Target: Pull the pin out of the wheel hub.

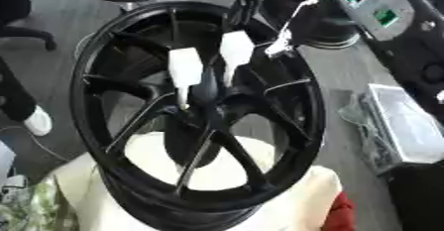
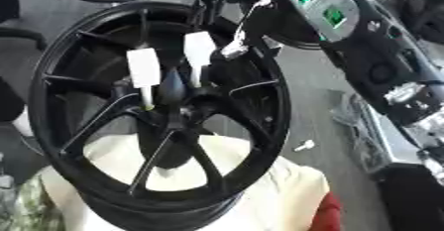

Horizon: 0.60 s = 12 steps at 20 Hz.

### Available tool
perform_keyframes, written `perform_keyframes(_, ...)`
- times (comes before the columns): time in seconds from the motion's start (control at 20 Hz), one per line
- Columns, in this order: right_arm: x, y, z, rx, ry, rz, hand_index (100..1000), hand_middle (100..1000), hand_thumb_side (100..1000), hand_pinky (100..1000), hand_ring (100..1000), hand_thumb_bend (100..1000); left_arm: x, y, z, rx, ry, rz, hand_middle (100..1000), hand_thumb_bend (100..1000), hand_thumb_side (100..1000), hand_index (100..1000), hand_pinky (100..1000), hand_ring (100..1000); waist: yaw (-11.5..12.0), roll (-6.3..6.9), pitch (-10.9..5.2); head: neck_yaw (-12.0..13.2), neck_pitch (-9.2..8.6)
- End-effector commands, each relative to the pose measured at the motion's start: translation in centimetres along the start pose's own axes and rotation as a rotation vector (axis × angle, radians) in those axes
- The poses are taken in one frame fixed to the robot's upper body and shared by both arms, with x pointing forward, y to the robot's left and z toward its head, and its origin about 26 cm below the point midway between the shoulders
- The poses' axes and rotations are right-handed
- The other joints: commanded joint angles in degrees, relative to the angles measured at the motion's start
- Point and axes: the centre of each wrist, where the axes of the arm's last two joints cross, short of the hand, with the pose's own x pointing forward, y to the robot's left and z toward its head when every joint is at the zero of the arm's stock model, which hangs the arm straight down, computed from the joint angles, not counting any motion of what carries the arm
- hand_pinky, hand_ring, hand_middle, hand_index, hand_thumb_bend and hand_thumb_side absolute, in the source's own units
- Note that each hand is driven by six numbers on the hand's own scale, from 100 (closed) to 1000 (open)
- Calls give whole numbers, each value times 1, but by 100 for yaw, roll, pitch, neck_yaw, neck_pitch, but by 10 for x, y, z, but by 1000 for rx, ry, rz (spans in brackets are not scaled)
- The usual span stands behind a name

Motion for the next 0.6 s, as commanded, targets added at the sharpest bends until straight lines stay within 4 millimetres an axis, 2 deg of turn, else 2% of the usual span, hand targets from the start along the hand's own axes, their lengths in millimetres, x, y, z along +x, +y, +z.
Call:
perform_keyframes(0.05, 2, -13, 13, -35, 22, 26, 847, 749, 475, 781, 762, 453, 8, 3, 0, -13, 0, -32, 856, 108, 778, 871, 844, 919, 5, 40, -75, -44, 2)
perform_keyframes(0.6, -1, -11, 12, -73, 37, 7, 843, 742, 448, 778, 758, 432, 7, 2, 0, -23, 10, -48, 857, 113, 789, 871, 844, 921, 116, -40, -25, -130, -86)
